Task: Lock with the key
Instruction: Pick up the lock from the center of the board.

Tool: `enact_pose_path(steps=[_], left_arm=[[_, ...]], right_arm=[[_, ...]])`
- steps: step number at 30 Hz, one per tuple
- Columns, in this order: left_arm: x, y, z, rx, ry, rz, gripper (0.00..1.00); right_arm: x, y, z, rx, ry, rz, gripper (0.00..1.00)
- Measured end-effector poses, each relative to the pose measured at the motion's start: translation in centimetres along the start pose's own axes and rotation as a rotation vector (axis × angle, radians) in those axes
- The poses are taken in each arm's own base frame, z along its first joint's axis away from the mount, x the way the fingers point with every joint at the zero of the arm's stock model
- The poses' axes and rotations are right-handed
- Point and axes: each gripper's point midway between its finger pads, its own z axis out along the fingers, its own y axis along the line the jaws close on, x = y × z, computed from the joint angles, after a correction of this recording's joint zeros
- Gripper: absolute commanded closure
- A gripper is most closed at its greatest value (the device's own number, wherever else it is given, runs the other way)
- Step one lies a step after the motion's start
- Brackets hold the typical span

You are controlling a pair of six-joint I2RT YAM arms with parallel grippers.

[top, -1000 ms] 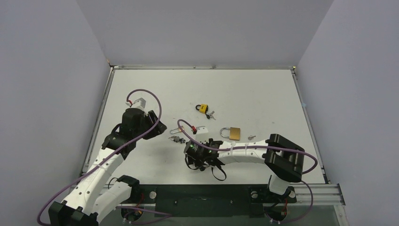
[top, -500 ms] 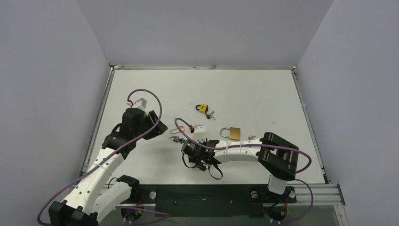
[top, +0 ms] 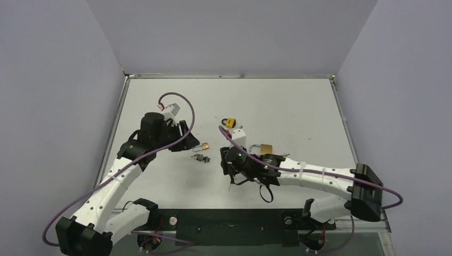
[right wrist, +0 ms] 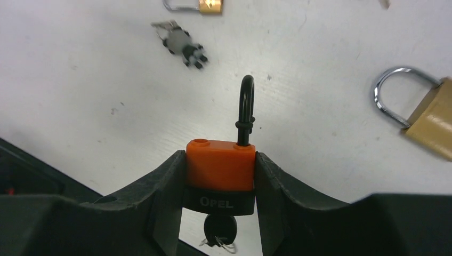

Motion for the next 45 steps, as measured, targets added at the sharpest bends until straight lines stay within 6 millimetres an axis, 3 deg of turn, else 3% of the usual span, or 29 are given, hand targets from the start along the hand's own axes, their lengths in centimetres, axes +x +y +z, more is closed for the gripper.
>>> enact_pose_path(steps=[2,5,12,15,22,28,45], left_arm=[[-0.3,-1.6,-0.4,0.055,0.009,0.04,0.53],[-0.5,-4.4,-1.0,0.147,0.029,0.106,0.53],[0.9,-11.5,-2.3,0.364,0.132,0.244,0.53],[1.9,-13.5,-2.7,0.424,0.167,0.307,0.53],[2.3,-14.8,-3.9,0.494,0.181,0.396,0.53],[2.3,-16.1,-5.0,0.569,0.179,0.452,0.53],[5.2,-18.8,-8.5,0.833,0.293,0.531,0.53]], right_arm=[[-2.5,-0.1,-2.1,-0.048,-0.074,-0.003,1.0],[-4.5,-0.5,-4.5,-0.102,-0.147,-0.027,1.0],[-4.6,-1.2,-7.7,-0.232,-0.179,-0.147,1.0],[-4.8,-0.8,-9.3,-0.335,-0.176,-0.16,1.0],[-5.2,0.8,-13.6,-0.57,-0.199,-0.177,1.0],[-3.9,1.7,-15.0,-0.698,-0.137,-0.198,1.0],[-5.6,4.1,-20.0,-0.959,-0.15,-0.162,1.0]])
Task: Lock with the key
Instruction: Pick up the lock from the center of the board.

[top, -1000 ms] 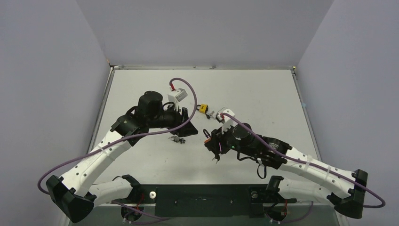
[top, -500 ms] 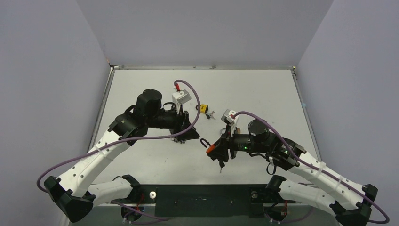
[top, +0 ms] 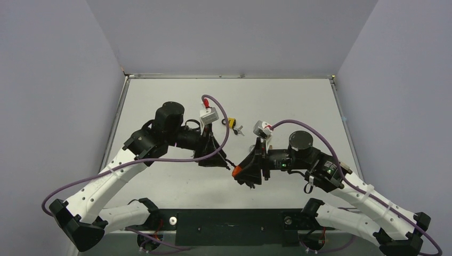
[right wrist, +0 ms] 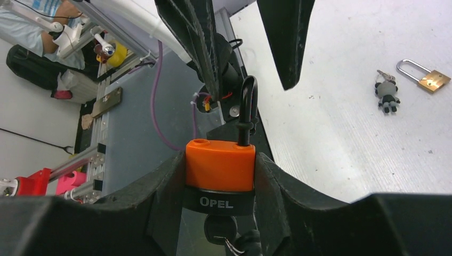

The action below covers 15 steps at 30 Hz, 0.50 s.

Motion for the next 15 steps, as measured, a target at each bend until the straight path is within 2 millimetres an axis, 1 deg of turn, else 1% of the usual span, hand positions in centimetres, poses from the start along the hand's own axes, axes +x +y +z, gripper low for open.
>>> enact_pose_path(steps=[3,5,6,10,12,13,14,15], left_arm=[[0.2,-0.8,0.2,0.036,0.01,0.012,0.54],[0.3,-1.3,0.4,0.056,0.015,0.022,0.58],[0.3,-1.5,0.4,0.061,0.017,0.024,0.63],[0.5,-2.0,0.7,0.077,0.027,0.033,0.75],[0.7,-2.2,0.9,0.08,0.031,0.035,0.85],[0.7,-2.2,0.9,0.079,0.032,0.037,0.96],[0.7,-2.2,1.0,0.079,0.033,0.036,0.99],[0.8,-2.3,1.1,0.077,0.035,0.037,1.0]], right_arm=[[-0.6,0.5,-0.1,-0.015,-0.015,-0.006,1.0],[-0.9,0.7,-0.2,-0.018,-0.022,-0.007,1.0],[-1.0,0.7,-0.2,-0.019,-0.024,-0.007,1.0],[-1.2,0.8,-0.2,-0.021,-0.028,-0.006,1.0],[-1.3,0.9,-0.2,-0.022,-0.031,-0.009,1.0],[-1.4,1.0,-0.3,-0.023,-0.032,-0.01,1.0],[-1.4,1.0,-0.3,-0.023,-0.033,-0.011,1.0],[-1.5,1.0,-0.3,-0.023,-0.033,-0.012,1.0]])
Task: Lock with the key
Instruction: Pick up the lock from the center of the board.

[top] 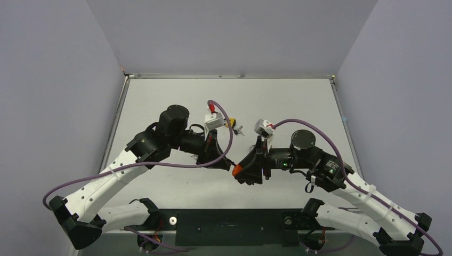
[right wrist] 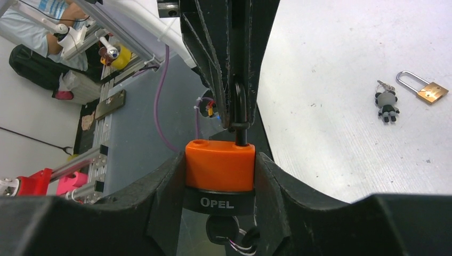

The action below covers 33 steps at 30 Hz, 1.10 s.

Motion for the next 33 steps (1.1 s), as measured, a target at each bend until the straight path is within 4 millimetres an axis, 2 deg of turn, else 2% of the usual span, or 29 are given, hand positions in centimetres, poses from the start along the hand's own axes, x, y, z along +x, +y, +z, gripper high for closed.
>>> enact_pose_path(steps=[2,4,5,6,7,8,10,17,23,27,33], left_arm=[[0.0,-0.2,0.1,0.003,0.003,-0.001,1.0],[0.0,0.0,0.2,-0.01,0.0,-0.009,1.0],[0.0,0.1,0.3,-0.02,-0.002,-0.018,1.0],[-0.1,0.3,0.3,-0.032,-0.008,-0.028,1.0],[-0.3,0.4,0.3,-0.042,-0.014,-0.034,1.0],[-0.5,0.6,0.3,-0.056,-0.023,-0.044,1.0],[-1.0,0.8,0.4,-0.077,-0.047,-0.059,1.0],[-4.4,1.0,0.0,-0.149,-0.211,-0.069,1.0],[-7.9,-0.9,-1.5,-0.14,-0.372,-0.05,1.0],[-9.5,-2.0,-2.0,-0.127,-0.431,-0.067,1.0],[-11.9,-3.6,-3.1,-0.098,-0.516,-0.078,1.0]], right_arm=[[0.2,-0.1,0.0,0.002,0.008,-0.008,1.0],[0.3,-0.2,-0.1,0.01,0.011,-0.016,0.93],[0.3,-0.4,-0.1,0.019,0.011,-0.019,0.78],[0.2,-0.5,-0.1,0.026,0.01,-0.023,0.69],[0.2,-0.8,-0.1,0.038,0.007,-0.028,0.53],[0.1,-1.0,-0.2,0.052,0.001,-0.035,0.41],[-0.4,-1.6,-0.3,0.095,-0.022,-0.037,0.33],[-3.4,-3.1,-1.8,0.235,-0.153,-0.069,0.29],[-8.3,-3.0,-3.8,0.282,-0.319,-0.119,0.32],[-11.2,-2.2,-4.2,0.245,-0.402,-0.14,0.38],[-13.7,-0.8,-3.3,0.138,-0.455,-0.151,0.41]])
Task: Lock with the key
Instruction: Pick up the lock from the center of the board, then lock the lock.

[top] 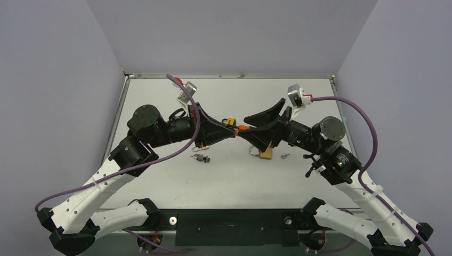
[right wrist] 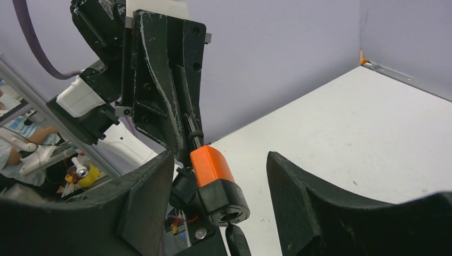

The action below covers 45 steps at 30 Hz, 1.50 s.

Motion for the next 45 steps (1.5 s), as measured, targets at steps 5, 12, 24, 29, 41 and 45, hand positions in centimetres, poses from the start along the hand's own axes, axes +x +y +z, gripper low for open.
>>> enact_pose_path(steps=[5,12,24,29,41,45], left_arm=[[-1.4,-1.1,-0.3,0.015,-0.053,-0.014,1.0],[-2.6,-2.0,-0.5,0.036,-0.103,-0.041,1.0],[-3.5,-3.4,-0.8,0.08,-0.14,-0.065,1.0],[-3.6,-3.7,-1.0,0.091,-0.146,-0.063,1.0],[-3.6,-3.6,-0.9,0.09,-0.148,-0.068,0.87],[-3.7,-3.5,-0.9,0.082,-0.157,-0.055,0.78]], right_arm=[[-0.5,0.8,0.6,-0.063,-0.011,0.031,0.49],[-1.8,2.5,0.5,-0.137,-0.053,0.051,0.59],[-2.8,3.8,0.3,-0.196,-0.09,0.079,0.74],[-3.0,3.9,0.3,-0.201,-0.096,0.085,0.92],[-3.1,3.7,0.2,-0.185,-0.104,0.097,1.0],[-2.9,3.5,0.1,-0.169,-0.099,0.107,1.0]])
